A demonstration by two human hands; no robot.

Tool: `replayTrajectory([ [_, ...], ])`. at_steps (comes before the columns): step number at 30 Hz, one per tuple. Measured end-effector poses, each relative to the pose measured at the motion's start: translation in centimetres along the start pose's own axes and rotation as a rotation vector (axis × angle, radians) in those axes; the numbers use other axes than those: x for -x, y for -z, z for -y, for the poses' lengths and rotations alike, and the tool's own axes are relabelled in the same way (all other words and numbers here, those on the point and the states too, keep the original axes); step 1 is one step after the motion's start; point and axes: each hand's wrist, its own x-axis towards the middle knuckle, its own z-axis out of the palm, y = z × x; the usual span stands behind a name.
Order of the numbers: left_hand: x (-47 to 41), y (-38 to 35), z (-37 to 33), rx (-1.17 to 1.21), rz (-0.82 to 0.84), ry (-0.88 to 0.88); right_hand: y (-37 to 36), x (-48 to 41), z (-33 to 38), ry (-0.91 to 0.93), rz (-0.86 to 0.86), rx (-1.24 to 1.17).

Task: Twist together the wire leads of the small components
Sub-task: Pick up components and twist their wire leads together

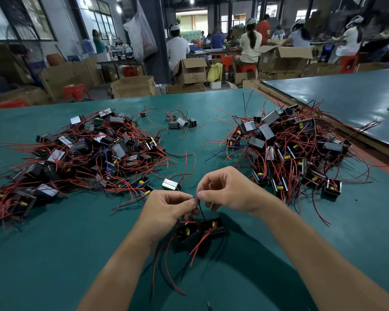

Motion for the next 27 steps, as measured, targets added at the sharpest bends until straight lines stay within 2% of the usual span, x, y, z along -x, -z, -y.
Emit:
replayTrajectory([
  [3, 0.09, -0.1, -0.07, 0.019, -0.001, 0.004, -0.03, -0.07, -0.08, 0.065, -0.03, 0.092],
  [9, 0.32, -0.05, -0.46, -0.01, 0.013, -0.01, 0.05, -0.27, -0.17, 0.117, -0.01, 0.115],
  [20, 0.28, -0.43, -0.63, -0.013, 0.009, 0.007, 0.09, -0.24, -0.22, 0.048, 0.011, 0.065],
  [24, 0.11, -0.67, -0.39, -0.014, 0.016, 0.049, -0.19, -0.3, -0.3, 0.062, -0.044, 0.093],
  [27, 0.07, -0.44, -0.38, 0.045, 0.072, 0.103, 0.21, -0.11, -0.03, 0.093, 0.021, 0.101],
])
